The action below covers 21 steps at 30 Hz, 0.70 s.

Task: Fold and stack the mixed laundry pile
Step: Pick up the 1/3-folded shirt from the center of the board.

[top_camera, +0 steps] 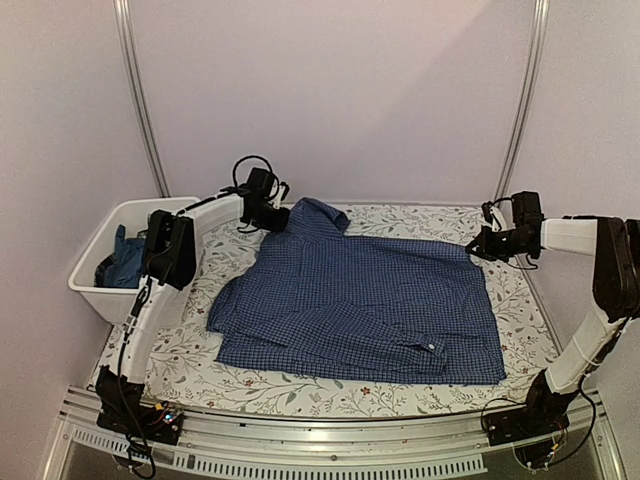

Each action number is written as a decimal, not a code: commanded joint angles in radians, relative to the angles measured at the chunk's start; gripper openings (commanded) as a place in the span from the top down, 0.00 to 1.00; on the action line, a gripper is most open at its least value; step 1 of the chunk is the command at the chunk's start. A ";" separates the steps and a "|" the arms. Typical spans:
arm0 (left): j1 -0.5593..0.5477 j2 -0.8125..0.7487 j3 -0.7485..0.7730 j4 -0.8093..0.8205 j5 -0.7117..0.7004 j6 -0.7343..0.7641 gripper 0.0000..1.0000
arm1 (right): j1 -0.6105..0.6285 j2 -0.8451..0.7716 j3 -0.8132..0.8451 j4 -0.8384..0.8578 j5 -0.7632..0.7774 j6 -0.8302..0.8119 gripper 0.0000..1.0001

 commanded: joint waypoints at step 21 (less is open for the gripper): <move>-0.031 -0.625 -0.819 0.573 0.104 0.341 1.00 | -0.034 -0.098 -0.104 0.022 -0.049 -0.033 1.00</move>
